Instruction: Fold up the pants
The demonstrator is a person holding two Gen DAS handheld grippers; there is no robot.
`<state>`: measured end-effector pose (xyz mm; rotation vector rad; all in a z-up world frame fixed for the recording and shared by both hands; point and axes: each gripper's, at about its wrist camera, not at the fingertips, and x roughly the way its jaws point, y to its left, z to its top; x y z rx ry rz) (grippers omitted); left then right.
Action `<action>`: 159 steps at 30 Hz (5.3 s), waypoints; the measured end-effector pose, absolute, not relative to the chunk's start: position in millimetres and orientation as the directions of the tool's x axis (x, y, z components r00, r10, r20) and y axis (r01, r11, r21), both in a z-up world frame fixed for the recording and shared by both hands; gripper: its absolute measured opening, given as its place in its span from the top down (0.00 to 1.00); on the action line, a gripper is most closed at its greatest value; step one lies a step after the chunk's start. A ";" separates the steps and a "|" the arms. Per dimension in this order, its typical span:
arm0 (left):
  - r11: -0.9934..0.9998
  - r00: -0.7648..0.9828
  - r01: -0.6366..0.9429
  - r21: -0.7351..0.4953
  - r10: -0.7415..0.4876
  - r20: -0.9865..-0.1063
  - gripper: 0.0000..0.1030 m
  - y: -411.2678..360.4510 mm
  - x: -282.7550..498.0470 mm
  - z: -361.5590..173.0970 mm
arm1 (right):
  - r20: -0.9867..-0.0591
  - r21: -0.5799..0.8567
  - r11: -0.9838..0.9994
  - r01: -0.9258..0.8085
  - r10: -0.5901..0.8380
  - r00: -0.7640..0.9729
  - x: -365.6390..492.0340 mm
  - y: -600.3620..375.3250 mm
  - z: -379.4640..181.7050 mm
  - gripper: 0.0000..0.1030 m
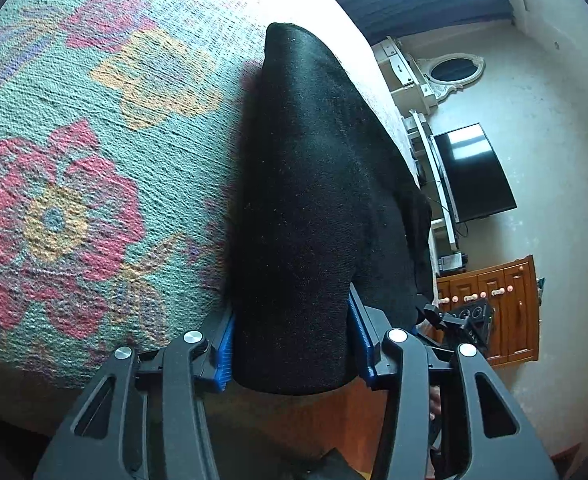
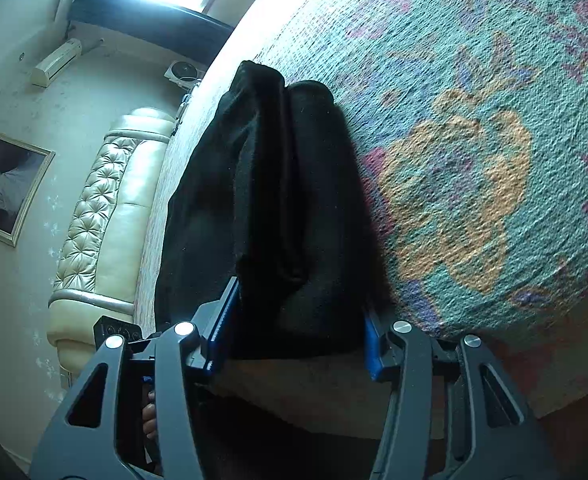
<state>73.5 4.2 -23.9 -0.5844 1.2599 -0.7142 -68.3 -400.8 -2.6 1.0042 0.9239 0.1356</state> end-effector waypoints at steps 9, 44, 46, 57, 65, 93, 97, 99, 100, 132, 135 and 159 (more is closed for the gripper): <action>0.680 0.163 0.190 -0.709 -0.734 -0.660 0.56 -1.8 73.5 -19.2 | -0.602 0.769 0.564 0.301 0.481 0.637 -78.9 -398.2 -11.9 0.53; 0.773 0.300 0.193 -0.605 -0.633 -0.714 0.60 42.2 71.6 2.1 | -0.631 0.751 0.596 0.285 0.519 0.577 -44.1 -347.6 0.2 0.55; 0.774 0.314 0.172 -0.610 -0.629 -0.711 0.60 49.8 70.6 3.5 | -0.634 0.748 0.605 0.271 0.532 0.561 -34.4 -339.7 1.3 0.55; 0.781 0.393 0.083 -0.619 -0.596 -0.700 0.60 101.2 61.1 5.9 | -0.632 0.751 0.635 0.179 0.615 0.470 7.8 -279.9 3.9 0.55; 0.698 0.366 0.087 -0.711 -0.686 -0.629 0.53 109.1 61.4 -5.6 | -0.600 0.785 0.592 0.183 0.650 0.467 5.5 -285.2 -1.3 0.54; 0.630 0.329 0.092 -0.771 -0.750 -0.574 0.65 125.3 125.3 -24.4 | -0.585 0.798 0.580 0.163 0.681 0.441 50.6 -313.3 -8.0 0.68; 0.622 0.323 0.119 -0.774 -0.761 -0.562 0.63 121.1 124.5 -24.3 | -0.561 0.817 0.552 0.164 0.697 0.447 48.0 -318.8 -14.3 0.68; 0.583 0.322 0.114 -0.805 -0.788 -0.525 0.60 125.2 122.9 -23.0 | -0.557 0.816 0.559 0.146 0.694 0.456 44.9 -320.1 -12.5 0.63; 0.563 0.322 0.101 -0.820 -0.798 -0.509 0.59 129.0 120.3 -22.0 | -0.548 0.821 0.554 0.137 0.700 0.457 44.0 -320.0 -11.0 0.60; 0.704 0.299 0.155 -0.693 -0.702 -0.646 0.72 88.7 220.2 -7.8 | -0.551 0.765 0.641 0.057 0.607 0.573 136.8 -297.2 9.0 0.58; 0.757 0.344 0.214 -0.617 -0.650 -0.678 0.72 80.4 230.3 6.6 | -0.546 0.765 0.642 0.057 0.598 0.587 154.1 -295.2 10.1 0.59; 0.796 0.394 0.237 -0.557 -0.603 -0.694 0.72 92.0 287.2 -12.4 | -0.551 0.782 0.615 0.106 0.600 0.580 248.6 -290.9 -18.2 0.59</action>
